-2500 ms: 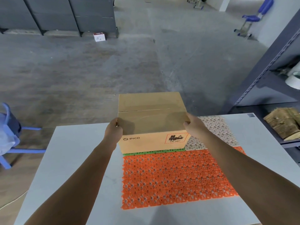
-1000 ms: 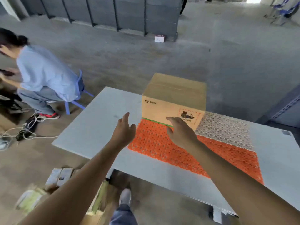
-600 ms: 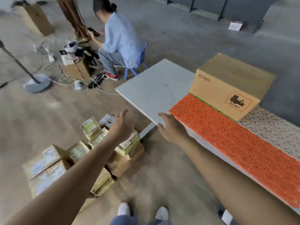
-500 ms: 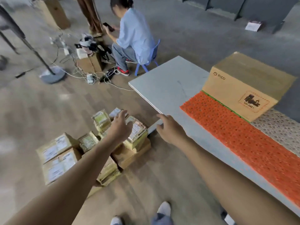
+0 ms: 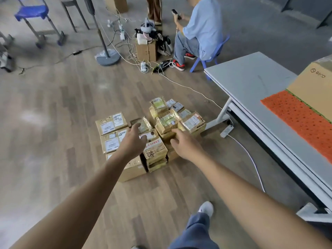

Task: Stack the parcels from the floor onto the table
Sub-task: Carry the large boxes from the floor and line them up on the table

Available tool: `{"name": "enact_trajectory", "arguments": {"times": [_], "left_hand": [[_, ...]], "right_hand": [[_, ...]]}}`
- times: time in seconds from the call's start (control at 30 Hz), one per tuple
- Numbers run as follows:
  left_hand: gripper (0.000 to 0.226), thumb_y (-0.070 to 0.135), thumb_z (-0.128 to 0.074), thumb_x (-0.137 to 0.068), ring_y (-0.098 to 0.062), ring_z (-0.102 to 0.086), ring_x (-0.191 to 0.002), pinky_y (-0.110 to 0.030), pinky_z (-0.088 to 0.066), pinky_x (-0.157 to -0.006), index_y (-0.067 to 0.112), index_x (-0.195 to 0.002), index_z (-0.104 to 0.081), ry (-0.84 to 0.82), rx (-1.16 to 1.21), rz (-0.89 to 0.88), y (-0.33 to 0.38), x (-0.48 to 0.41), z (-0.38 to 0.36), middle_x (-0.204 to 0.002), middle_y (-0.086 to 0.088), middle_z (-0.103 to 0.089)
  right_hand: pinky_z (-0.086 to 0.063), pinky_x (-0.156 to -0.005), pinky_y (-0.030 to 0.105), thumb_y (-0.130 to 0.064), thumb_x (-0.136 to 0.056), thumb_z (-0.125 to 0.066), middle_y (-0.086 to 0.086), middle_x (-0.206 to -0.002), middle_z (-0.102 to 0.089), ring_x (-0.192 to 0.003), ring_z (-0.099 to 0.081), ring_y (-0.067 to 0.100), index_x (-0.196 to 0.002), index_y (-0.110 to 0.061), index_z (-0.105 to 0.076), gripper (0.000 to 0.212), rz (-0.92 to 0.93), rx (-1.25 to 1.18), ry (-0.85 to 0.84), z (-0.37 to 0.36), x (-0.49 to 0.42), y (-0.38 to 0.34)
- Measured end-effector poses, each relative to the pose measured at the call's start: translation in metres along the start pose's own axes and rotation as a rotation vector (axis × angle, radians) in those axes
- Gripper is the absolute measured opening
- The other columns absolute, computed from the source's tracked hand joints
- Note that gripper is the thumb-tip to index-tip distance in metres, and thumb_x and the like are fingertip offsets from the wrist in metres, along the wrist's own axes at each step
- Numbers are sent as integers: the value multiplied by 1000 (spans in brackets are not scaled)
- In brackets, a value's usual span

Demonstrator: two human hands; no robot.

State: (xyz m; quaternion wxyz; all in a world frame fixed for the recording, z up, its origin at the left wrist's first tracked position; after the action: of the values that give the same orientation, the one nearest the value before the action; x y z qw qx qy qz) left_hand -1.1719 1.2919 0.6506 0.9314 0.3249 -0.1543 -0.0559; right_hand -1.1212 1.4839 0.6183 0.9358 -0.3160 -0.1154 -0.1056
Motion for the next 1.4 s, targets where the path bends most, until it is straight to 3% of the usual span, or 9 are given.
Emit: {"name": "enact_trajectory", "arguments": {"times": [0.13,0.33,0.47,0.67,0.8,0.9,1.1,1.2,1.4], "left_hand": [[53,22,-47,-94,-27,-51,-113,-35,-41,-89,18,-144,-31,-3,54,48,-71,35,30,-139,-17,-43],[56,25,-46,-95,-31,-42,-129,-43,-38,-105,16,-147,-27,-35,47,98,-136,50,60,-145,-16,-37],[56,24,-45,-96,-31,-45,-126,-40,-40,-101,16,-148,-26,-52,52,123,-160,30,67,-146,-16,-37],[56,20,-46,-96,-31,-44,-128,-39,-39,-102,13,-148,-26,-125,1,186,-204,-35,56,-146,-16,-37],[56,23,-48,-96,-32,-44,-127,-37,-41,-95,14,-147,-27,-176,-25,250,-232,-91,47,-146,-16,-37],[56,24,-48,-94,-32,-42,-129,-46,-43,-100,15,-146,-28,-212,-25,295,-251,-132,39,-146,-17,-37],[55,27,-47,-94,-27,-47,-120,-43,-47,-94,20,-145,-30,-304,-66,273,-283,-196,5,-145,-14,-38],[53,28,-47,-95,-25,-50,-114,-34,-45,-82,22,-144,-31,-362,-87,248,-303,-225,-17,-143,-11,-41],[49,33,-48,-95,-29,-53,-114,-41,-48,-90,22,-141,-34,-517,-217,164,-354,-288,-74,-141,-11,-46]], "right_hand": [[-42,-56,28,-40,-99,-40,3,-140,-43,-81,-56,11,-146,-31,-32,48,-39,-8,-39,-54,19,-48],[-53,-80,40,-34,-100,-42,3,-132,-50,-95,-58,19,-143,-29,-37,44,-40,-12,-66,-104,24,-96],[-46,-73,34,-35,-99,-41,5,-136,-48,-91,-53,18,-144,-28,-36,46,-50,-16,-89,-124,-5,-103],[-44,-80,35,-37,-99,-40,5,-142,-46,-109,-55,22,-145,-26,-36,48,-144,-64,-139,-171,-78,-89],[-43,-68,28,-37,-99,-40,5,-139,-48,-91,-58,14,-144,-27,-38,46,-228,-117,-151,-197,-116,-73],[-46,-82,35,-36,-98,-40,4,-144,-44,-118,-53,24,-145,-26,-37,47,-285,-157,-197,-215,-138,-60],[-42,-99,39,-32,-99,-42,4,-144,-47,-128,-45,25,-145,-24,-38,47,-383,-238,-153,-248,-174,-35],[-42,-99,37,-32,-99,-42,3,-143,-49,-128,-47,24,-143,-24,-41,45,-463,-295,-129,-274,-184,-19],[-41,-92,32,-33,-100,-42,2,-143,-50,-125,-50,23,-143,-27,-40,44,-634,-362,-50,-343,-195,13]]}}
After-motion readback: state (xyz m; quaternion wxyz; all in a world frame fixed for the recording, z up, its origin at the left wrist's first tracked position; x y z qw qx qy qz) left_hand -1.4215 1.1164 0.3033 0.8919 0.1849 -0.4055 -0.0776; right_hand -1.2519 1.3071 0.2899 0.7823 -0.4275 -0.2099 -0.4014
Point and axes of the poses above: each hand's wrist, its own x-axis away from the middle knuckle, its own z-axis out of the back of the hand, y = z × x, the point moved 5 cm from there along -x, towards the middle knuckle
